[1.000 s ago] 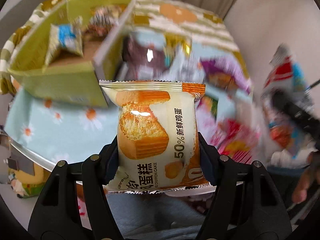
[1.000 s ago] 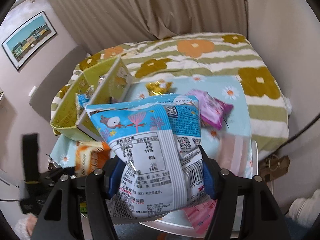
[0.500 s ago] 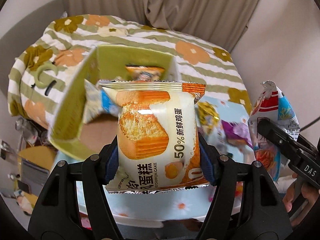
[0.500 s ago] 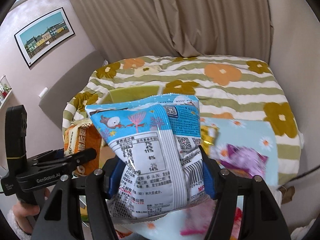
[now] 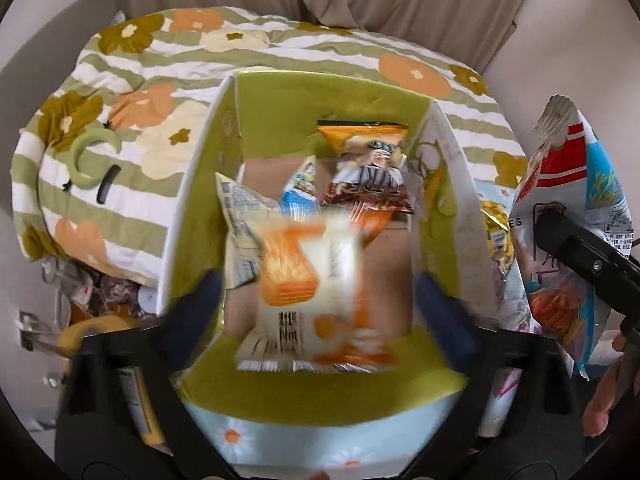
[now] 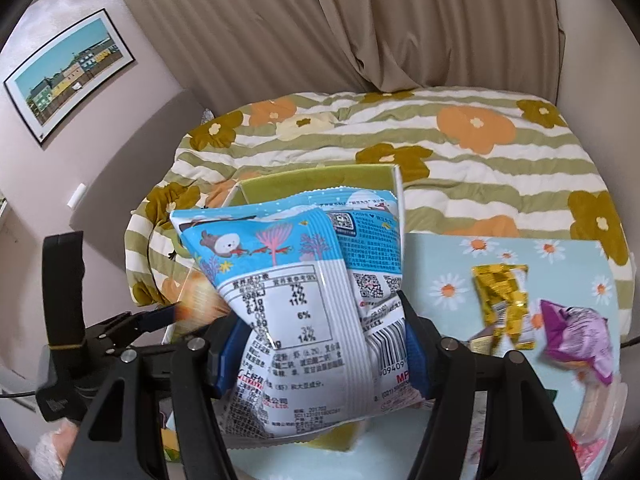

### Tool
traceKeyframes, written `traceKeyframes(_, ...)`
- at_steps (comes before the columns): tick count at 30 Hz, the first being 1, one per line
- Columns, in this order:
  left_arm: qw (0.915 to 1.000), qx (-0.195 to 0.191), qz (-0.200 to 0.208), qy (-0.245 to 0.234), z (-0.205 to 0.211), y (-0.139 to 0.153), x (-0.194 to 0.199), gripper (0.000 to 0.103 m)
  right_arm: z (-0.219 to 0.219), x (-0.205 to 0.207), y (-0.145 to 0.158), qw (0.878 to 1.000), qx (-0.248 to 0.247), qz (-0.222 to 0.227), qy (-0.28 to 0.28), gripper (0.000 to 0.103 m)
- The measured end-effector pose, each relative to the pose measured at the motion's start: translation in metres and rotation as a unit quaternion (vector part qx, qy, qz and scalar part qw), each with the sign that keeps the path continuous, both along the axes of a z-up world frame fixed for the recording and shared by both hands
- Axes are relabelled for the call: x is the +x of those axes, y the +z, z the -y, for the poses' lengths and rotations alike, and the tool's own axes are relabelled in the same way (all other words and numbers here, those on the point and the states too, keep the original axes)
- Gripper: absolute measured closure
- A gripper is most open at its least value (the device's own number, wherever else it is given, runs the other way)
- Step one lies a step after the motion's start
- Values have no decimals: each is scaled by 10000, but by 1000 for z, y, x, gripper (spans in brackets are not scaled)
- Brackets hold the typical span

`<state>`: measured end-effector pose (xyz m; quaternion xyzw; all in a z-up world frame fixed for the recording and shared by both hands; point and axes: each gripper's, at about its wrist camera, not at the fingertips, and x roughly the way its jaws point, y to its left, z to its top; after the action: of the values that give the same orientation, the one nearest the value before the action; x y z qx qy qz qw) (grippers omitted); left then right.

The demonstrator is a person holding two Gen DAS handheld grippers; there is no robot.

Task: Organize snacks
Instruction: 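Lower both packets into the box and open both tools, then move both tools back over the tray toward the pink snack packets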

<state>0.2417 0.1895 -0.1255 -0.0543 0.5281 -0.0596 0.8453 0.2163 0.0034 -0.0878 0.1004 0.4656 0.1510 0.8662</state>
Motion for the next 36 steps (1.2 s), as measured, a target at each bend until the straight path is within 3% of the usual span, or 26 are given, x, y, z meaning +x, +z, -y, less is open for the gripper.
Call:
traceKeyframes(2,9998,-184,-21,-62,-11,-4,1,0,-7,3,-4,10000,-8,-61,-68,42)
traceKeyframes(8,9993,-267,-209,-182,-32,-21,-3,0,-23,6,-14,9993,-260,-175,-204,41)
traceKeyframes(20,9998,-118,-122,54,-53,-21,-17,0,-63,28,-47,9981,-429,-405,187,41)
traceKeyframes(23,9999,-35,-80,90,-55,-19,-20,0,-67,31,-54,9978,-397,-477,227,34)
traceKeyframes(24,9999,18,-79,112,-55,-19,-22,0,-67,30,-56,9979,-381,-483,221,22)
traceKeyframes(26,9998,67,-96,136,-54,-20,-25,0,-66,28,-57,9980,-328,-490,218,9)
traceKeyframes(36,9999,19,-73,88,-46,-17,-40,0,-47,1,-50,9984,-419,-367,83,7)
